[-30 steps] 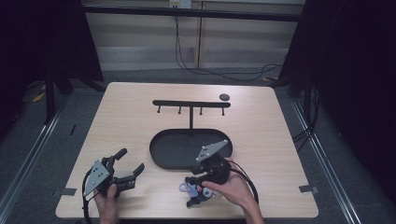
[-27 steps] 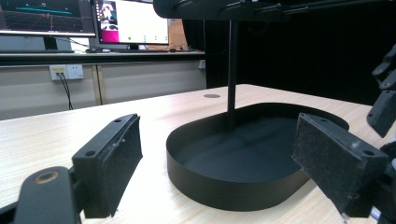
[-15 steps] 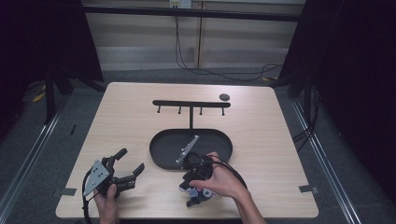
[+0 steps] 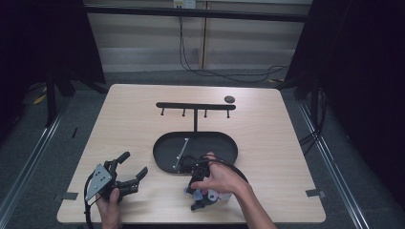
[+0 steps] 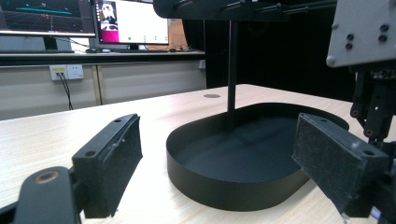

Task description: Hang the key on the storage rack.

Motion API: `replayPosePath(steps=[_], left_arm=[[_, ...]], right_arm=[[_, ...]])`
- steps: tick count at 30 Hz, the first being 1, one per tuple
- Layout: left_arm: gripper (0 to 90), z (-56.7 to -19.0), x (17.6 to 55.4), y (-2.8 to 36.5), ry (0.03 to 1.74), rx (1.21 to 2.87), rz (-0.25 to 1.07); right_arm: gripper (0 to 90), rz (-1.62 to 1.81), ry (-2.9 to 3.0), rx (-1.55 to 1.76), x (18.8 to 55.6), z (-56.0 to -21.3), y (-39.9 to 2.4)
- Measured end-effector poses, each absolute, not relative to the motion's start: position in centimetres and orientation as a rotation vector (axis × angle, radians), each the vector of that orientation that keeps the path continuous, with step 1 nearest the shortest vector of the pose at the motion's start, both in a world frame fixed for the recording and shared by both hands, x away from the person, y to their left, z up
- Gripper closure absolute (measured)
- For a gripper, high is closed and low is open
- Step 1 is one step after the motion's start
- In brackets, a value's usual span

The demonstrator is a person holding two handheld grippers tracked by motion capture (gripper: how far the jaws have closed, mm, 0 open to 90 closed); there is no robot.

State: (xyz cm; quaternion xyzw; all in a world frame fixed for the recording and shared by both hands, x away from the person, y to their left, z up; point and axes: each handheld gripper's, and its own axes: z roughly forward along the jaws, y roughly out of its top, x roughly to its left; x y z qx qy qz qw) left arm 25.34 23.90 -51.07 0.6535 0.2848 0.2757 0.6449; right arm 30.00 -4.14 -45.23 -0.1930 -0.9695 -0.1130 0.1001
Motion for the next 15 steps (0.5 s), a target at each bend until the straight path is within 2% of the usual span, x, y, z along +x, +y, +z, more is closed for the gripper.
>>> replayPosePath(steps=[6, 9, 15], left_arm=[[15.3, -51.1, 25.3, 23.9, 0.648, 1.488, 0.627], [15.3, -51.1, 25.3, 23.9, 0.648, 1.488, 0.627], [15.3, -51.1, 25.3, 23.9, 0.649, 1.486, 0.628]], right_arm=[[66.2, -0.251, -2.863, -0.544, 30.4, -45.7, -3.7], [67.5, -0.197, -2.881, -0.489, 30.5, -46.3, -3.4], [80.8, -0.179, -2.870, -0.446, 30.7, -46.8, -3.2]])
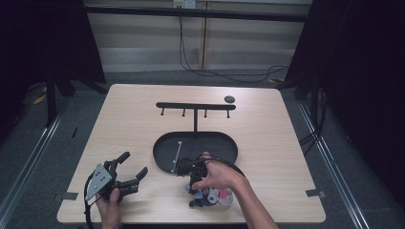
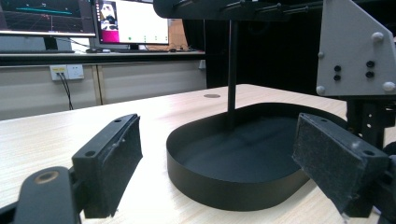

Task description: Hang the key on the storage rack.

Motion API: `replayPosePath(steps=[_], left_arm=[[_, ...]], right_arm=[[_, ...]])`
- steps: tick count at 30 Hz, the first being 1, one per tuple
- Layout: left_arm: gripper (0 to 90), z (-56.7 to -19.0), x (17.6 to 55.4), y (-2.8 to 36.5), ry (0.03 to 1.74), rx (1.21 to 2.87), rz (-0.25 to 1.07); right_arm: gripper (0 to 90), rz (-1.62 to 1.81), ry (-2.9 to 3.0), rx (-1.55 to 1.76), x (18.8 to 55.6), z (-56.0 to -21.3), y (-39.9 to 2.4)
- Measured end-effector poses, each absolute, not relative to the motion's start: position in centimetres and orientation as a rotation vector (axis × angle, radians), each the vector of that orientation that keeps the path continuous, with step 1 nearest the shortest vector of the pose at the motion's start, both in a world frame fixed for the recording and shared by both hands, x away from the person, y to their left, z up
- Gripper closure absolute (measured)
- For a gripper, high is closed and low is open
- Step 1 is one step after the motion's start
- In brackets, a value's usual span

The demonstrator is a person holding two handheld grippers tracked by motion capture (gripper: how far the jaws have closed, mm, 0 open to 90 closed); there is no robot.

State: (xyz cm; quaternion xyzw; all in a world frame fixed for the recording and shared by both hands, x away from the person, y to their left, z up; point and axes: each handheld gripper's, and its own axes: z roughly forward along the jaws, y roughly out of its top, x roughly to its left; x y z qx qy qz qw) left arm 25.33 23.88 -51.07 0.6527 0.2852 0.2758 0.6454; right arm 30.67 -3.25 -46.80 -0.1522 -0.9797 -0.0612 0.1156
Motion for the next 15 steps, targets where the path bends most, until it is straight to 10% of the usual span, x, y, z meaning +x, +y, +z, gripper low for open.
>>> replayPosePath(steps=[15], left_arm=[[15.3, -51.1, 25.3, 23.9, 0.649, 1.488, 0.628]], right_arm=[[81.9, -0.023, -2.942, -0.320, 29.8, -46.7, -1.7]])
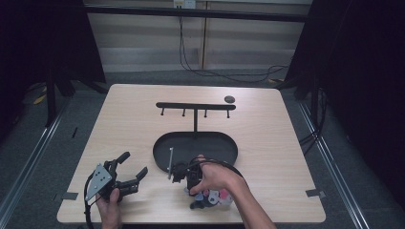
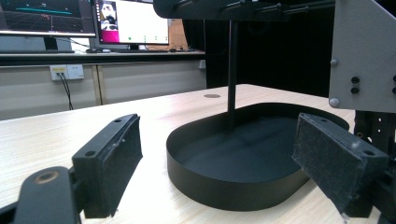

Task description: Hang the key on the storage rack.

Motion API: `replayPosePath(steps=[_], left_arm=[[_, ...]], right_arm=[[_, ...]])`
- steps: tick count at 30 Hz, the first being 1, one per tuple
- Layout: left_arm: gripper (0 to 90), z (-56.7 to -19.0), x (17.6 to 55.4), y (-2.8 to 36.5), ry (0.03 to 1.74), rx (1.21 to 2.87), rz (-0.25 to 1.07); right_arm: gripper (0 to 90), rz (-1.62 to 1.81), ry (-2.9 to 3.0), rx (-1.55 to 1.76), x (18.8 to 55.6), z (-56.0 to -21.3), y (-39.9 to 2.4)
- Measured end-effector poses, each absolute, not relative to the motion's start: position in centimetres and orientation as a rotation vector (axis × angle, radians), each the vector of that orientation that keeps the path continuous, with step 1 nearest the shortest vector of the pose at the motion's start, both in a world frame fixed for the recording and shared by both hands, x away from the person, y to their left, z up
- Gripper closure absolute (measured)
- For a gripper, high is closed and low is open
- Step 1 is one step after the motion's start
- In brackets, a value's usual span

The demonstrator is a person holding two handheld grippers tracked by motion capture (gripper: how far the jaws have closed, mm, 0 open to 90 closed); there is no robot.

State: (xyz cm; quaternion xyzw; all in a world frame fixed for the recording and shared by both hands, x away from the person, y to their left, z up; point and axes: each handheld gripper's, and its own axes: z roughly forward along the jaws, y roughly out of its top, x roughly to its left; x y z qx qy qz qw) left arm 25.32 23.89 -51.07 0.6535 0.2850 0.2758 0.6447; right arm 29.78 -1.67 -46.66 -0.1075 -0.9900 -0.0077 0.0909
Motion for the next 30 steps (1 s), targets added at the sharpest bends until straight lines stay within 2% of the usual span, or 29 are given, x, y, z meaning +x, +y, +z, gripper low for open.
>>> replayPosePath(steps=[3, 10, 30], left_arm=[[15.3, -51.1, 25.3, 23.9, 0.648, 1.487, 0.628], [15.3, -51.1, 25.3, 23.9, 0.649, 1.488, 0.628], [15.3, -51.1, 25.3, 23.9, 0.650, 1.486, 0.627]], right_arm=[[86.1, -0.026, -2.945, -0.310, 30.0, -46.7, -1.8], [87.1, -0.053, -2.943, -0.321, 30.2, -46.4, -1.9], [87.5, -0.155, -2.998, -0.423, 30.9, -40.5, -4.9]])
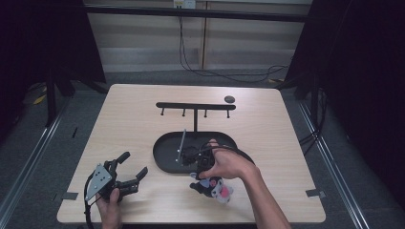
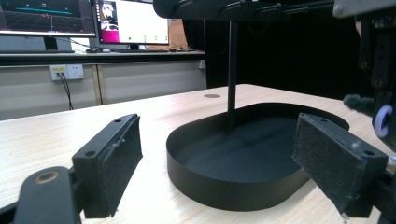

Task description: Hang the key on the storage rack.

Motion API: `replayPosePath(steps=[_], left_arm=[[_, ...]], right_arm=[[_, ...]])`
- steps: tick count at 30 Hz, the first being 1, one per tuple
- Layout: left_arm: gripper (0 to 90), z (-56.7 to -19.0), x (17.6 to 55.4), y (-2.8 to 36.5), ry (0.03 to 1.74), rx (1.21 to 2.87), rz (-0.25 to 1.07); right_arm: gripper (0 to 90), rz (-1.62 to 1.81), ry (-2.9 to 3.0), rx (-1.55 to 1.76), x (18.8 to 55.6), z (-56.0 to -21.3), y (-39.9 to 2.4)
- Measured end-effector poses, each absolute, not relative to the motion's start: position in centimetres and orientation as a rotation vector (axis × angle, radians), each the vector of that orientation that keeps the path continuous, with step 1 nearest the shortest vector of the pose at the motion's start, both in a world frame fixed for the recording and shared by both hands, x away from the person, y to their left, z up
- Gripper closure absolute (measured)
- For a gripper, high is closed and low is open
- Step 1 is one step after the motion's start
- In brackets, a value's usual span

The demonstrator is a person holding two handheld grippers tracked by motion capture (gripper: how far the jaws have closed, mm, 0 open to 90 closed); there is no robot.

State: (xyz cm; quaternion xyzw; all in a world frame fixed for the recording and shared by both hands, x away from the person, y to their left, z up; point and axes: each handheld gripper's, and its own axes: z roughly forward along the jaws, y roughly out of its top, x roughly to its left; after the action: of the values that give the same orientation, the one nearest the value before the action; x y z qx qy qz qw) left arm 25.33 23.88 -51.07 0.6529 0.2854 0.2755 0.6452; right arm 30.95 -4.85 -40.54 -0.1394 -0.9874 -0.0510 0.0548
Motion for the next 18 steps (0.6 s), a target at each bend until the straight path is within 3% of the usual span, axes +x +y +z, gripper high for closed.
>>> replayPosePath(steps=[18], left_arm=[[15.3, -51.1, 25.3, 23.9, 0.648, 1.488, 0.627]], right_arm=[[87.7, -0.216, -3.011, -0.456, 31.3, -36.1, -6.9]])
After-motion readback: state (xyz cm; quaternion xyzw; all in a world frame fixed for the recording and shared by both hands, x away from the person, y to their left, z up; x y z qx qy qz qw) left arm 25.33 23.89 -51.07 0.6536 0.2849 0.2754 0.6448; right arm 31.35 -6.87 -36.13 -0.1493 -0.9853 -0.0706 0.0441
